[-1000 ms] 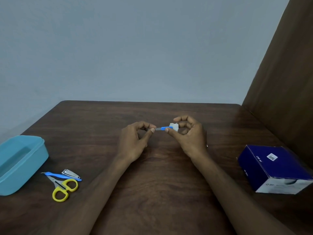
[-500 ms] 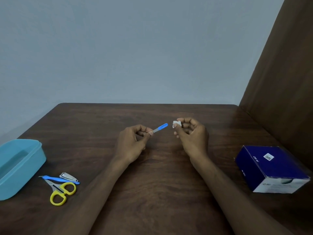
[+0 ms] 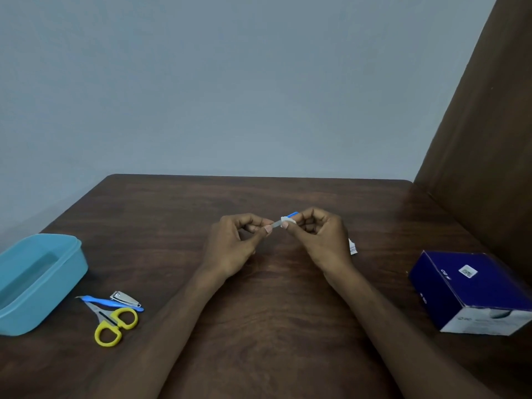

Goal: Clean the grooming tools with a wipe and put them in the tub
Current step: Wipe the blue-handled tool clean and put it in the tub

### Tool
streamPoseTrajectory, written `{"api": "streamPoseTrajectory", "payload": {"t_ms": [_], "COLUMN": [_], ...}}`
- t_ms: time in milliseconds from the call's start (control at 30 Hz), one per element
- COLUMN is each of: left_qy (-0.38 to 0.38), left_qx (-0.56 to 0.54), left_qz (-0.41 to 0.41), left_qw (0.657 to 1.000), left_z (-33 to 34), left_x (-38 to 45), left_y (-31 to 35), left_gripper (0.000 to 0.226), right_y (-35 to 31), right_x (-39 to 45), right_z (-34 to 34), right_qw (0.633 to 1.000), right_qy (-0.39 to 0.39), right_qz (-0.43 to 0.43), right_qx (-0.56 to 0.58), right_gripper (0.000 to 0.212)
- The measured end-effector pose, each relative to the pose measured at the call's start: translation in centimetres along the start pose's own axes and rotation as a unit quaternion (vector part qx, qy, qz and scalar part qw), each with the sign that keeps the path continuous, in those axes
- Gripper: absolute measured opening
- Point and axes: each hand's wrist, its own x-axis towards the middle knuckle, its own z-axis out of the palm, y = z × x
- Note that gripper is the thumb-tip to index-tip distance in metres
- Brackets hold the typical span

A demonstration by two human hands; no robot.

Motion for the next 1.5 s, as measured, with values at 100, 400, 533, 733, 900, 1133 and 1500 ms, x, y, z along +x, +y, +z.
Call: {"api": "streamPoseTrajectory", "payload": {"t_ms": [100,400,533,733,900,1133,1500], "left_qy": [-0.014,-0.008,-0.002,-0.002,0.01,-0.007,0.005], "left_qx": [-0.017,0.007,0.004,0.003,0.002,0.013,-0.002], "left_qz": [0.005,0.001,-0.008,-0.009,-0.018,0.0,-0.012], "left_qw": [1.0,1.0,1.0,1.0,1.0,1.0,1.0], "left_z": [-0.1,0.0,-0.1,0.0,-0.1,0.0,0.0], "left_x": [0.0,0.1,0.1,0.1,0.2,0.0,0.3], "left_y": [-0.1,-0.1,0.0,0.0,-0.1,0.1,-0.1], "left_gripper": [0.008,0.006,0.007,0.006,0.008,0.006,0.007], "right_y": [0.0,-0.8,-0.8,-0.6,-0.9,-0.6,-1.3], "right_x": [0.1,0.0,0.1,0.3,0.3,0.0,-0.1], "right_z": [-0.1,-0.4,-0.2,-0.5,-1.1,-0.5,-0.8], "right_qw": [0.999,0.994,0.997,0.996,0.992,0.998,0.992], "right_qy": [0.014,-0.029,-0.019,-0.012,-0.054,-0.017,-0.044], "right_qz": [0.026,0.051,0.034,0.035,0.034,0.015,0.012], "right_qx": [0.032,0.091,0.074,0.078,0.107,0.05,0.122], "right_gripper": [0.025,0.029,0.03,0.03,0.025,0.042,0.033]}}
